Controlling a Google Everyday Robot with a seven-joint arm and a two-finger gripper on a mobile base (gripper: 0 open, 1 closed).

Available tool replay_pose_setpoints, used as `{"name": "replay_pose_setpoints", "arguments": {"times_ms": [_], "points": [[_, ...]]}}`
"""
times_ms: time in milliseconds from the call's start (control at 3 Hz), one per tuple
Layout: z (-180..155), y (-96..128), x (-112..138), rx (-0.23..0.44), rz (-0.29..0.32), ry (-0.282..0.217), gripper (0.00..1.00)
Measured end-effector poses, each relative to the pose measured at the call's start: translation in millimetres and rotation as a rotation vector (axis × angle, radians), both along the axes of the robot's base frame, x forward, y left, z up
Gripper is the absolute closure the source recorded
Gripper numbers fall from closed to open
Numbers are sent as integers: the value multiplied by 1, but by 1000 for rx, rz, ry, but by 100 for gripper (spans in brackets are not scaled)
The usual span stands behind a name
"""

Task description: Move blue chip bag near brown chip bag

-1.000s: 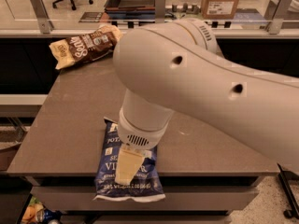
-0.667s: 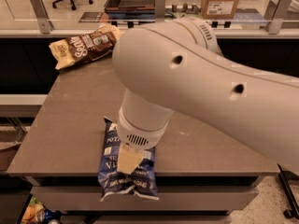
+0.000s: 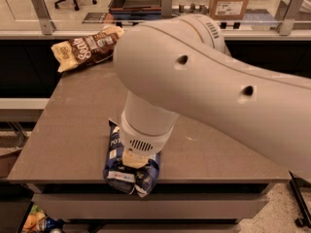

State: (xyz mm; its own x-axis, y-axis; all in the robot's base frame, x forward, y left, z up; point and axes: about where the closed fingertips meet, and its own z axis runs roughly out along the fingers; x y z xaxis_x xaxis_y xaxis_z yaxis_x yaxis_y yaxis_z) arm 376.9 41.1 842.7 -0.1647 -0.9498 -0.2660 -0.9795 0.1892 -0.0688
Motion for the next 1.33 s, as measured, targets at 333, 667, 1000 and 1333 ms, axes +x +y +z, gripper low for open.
{"name": "replay_pose_setpoints", "arguments": {"times_ms": [333,667,1000,1333], "points": [[0,0,0,0,0,0,100],[13,-8,13,-31,-14,-29,100],[27,-21,32,-54,-28,-94,100],[43,-30,49,-75,-19,-167,100]]}}
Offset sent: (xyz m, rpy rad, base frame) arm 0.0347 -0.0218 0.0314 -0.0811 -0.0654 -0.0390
